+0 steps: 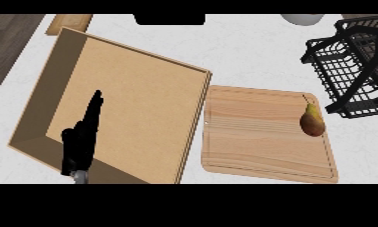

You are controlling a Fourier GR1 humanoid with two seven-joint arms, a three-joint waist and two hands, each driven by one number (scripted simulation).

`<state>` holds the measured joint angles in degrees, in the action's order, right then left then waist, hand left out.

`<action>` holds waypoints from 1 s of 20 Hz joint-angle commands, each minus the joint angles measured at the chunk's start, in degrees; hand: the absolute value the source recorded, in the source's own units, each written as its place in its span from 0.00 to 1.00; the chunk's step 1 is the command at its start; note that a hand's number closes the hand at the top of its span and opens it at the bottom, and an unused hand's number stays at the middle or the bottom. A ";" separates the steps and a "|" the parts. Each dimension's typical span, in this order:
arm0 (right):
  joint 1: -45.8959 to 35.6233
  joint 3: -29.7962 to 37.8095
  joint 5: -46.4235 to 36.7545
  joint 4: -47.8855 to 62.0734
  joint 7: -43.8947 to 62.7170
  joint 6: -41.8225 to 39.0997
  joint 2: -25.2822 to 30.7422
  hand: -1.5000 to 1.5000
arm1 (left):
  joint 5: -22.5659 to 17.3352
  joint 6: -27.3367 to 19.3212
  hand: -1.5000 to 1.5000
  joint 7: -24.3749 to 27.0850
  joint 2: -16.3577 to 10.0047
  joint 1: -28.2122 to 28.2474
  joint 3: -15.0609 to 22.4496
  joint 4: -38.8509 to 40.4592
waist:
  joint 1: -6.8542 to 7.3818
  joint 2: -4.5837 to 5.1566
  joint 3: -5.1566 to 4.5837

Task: Pick the sweet potato from the cutting board and place it in the tiered basket

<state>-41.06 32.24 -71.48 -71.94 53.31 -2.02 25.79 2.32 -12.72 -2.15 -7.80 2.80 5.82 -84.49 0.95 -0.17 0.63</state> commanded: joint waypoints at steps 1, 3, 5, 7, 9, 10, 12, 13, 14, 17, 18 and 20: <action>-0.54 2.13 2.07 4.70 -0.09 10.05 -3.41 1.00 | 1.46 -0.67 0.50 0.88 2.78 1.55 2.25 5.63 | -0.12 0.60 -0.59; -0.78 5.39 6.33 5.25 -2.15 14.94 -4.69 1.00 | 1.43 -1.19 0.50 -1.28 2.38 0.11 1.52 3.48 | -0.13 0.58 -0.53; -0.41 8.89 10.54 7.27 -5.29 18.47 -4.35 0.00 | 0.35 0.66 0.50 1.12 1.11 2.27 0.71 3.09 | 0.03 0.61 -0.52; -1.66 9.72 12.93 8.99 -7.27 21.27 -4.84 0.00 | 1.01 -0.04 0.50 1.27 2.27 4.28 1.88 2.39 | 0.32 0.56 -0.53; -2.47 9.49 15.58 6.87 -9.04 22.66 -5.77 0.00 | 0.23 0.26 0.50 0.23 1.96 -3.42 -1.01 8.18 | -0.87 0.53 -0.61; -1.26 11.32 17.79 7.26 -12.08 26.09 -5.99 0.00 | 1.67 -0.42 0.50 1.96 1.97 1.32 0.55 6.07 | -0.41 0.52 -0.55; -1.36 12.19 19.90 7.82 -15.43 29.70 -5.55 0.00 | 0.25 0.79 0.50 -1.13 0.75 0.02 -0.44 3.62 | -0.27 0.48 -0.53; -4.11 11.67 20.33 7.07 -14.73 30.79 -6.37 0.00 | 0.99 -0.07 0.50 -1.70 2.56 -0.31 1.19 4.13 | -0.16 0.50 -0.55; -3.29 12.79 22.40 7.58 -17.44 31.37 -4.95 0.00 | 0.45 0.70 0.50 -2.63 0.89 -1.00 -0.31 4.31 | -0.35 0.48 -0.54; -0.17 10.67 17.81 -1.18 -15.23 33.81 -6.09 0.00 | 0.75 -0.36 0.50 -1.24 1.86 4.21 0.86 0.90 | -0.95 -0.17 -0.64; -0.31 12.28 18.39 0.47 -17.03 36.46 -4.45 0.00 | -1.32 1.81 0.50 -0.47 -0.04 -0.23 -2.30 5.09 | -1.25 0.27 -0.65; 1.43 14.17 15.70 -1.97 -14.25 38.50 -2.74 0.00 | -0.09 0.93 0.50 0.73 0.82 4.28 -0.18 2.22 | -1.25 -0.04 -0.67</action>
<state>-40.10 43.88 -55.17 -69.37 37.66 31.02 21.01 2.50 -12.31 -2.02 -7.31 2.93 5.28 -84.19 0.04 0.05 1.19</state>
